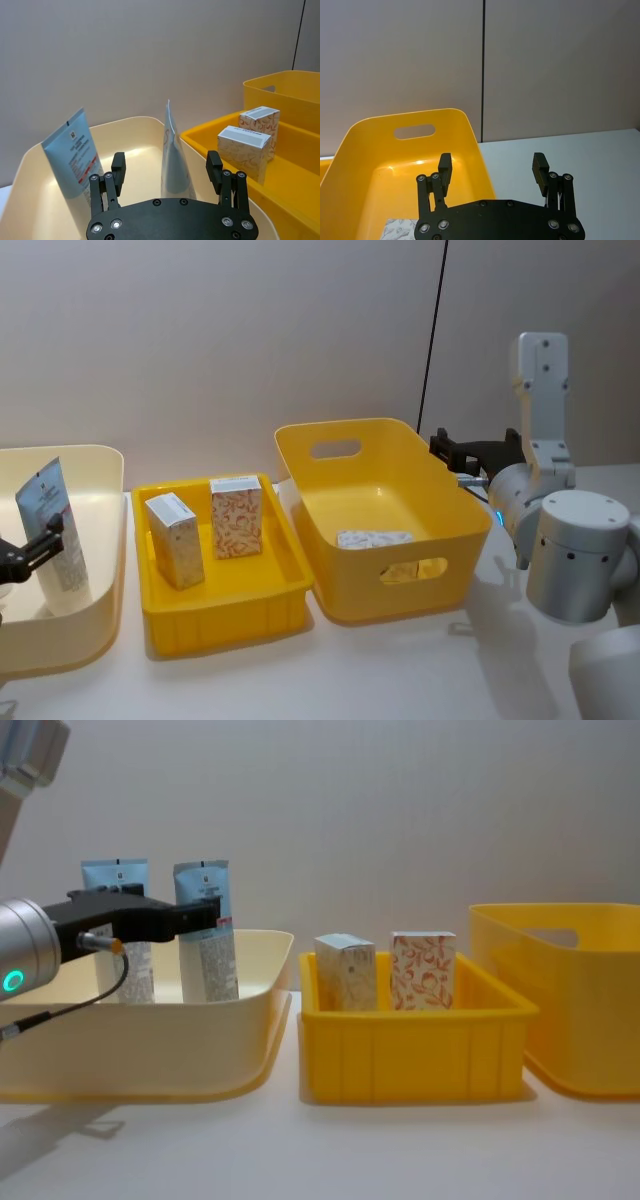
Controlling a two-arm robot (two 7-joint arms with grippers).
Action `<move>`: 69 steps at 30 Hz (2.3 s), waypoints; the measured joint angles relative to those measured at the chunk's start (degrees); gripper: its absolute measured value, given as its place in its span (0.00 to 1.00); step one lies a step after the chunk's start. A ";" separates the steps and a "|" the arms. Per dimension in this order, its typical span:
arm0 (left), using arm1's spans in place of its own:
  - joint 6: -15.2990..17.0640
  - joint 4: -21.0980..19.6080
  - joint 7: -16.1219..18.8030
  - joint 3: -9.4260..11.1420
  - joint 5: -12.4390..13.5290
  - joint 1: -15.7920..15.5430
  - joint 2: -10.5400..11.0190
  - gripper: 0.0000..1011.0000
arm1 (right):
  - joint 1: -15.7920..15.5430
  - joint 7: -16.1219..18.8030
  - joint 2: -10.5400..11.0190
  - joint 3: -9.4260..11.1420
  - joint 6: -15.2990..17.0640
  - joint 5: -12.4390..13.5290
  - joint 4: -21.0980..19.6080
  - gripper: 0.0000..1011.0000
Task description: Bimanual collaborative sorting of washing and personal care products
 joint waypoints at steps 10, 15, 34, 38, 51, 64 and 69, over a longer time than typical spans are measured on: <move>-0.93 5.56 -3.32 1.28 -0.16 -3.35 -1.75 0.99 | 0.00 0.00 0.00 0.00 0.00 0.00 0.00 0.99; -1.67 8.10 -4.12 1.85 0.52 -4.93 -2.71 0.99 | 0.00 0.00 0.00 0.00 0.00 0.00 0.00 0.99; -2.53 11.15 -5.08 2.54 1.37 -6.85 -3.84 0.68 | 0.00 0.00 0.00 0.00 0.00 0.00 0.00 0.99; -2.61 11.45 -5.16 2.60 1.44 -7.02 -3.96 0.52 | 0.00 0.00 0.00 0.00 0.00 0.00 0.00 0.99; -2.71 11.82 -5.28 2.68 1.54 -7.27 -4.10 0.24 | 0.00 0.00 0.00 0.00 0.00 0.00 0.00 0.99; -2.76 11.96 -5.34 2.73 1.60 -7.34 -4.16 0.22 | 0.00 0.00 0.00 0.00 0.00 0.00 0.00 0.99; -2.76 11.98 -5.35 2.73 1.60 -7.37 -4.18 0.22 | 0.00 0.00 0.00 0.00 0.00 0.00 0.00 0.99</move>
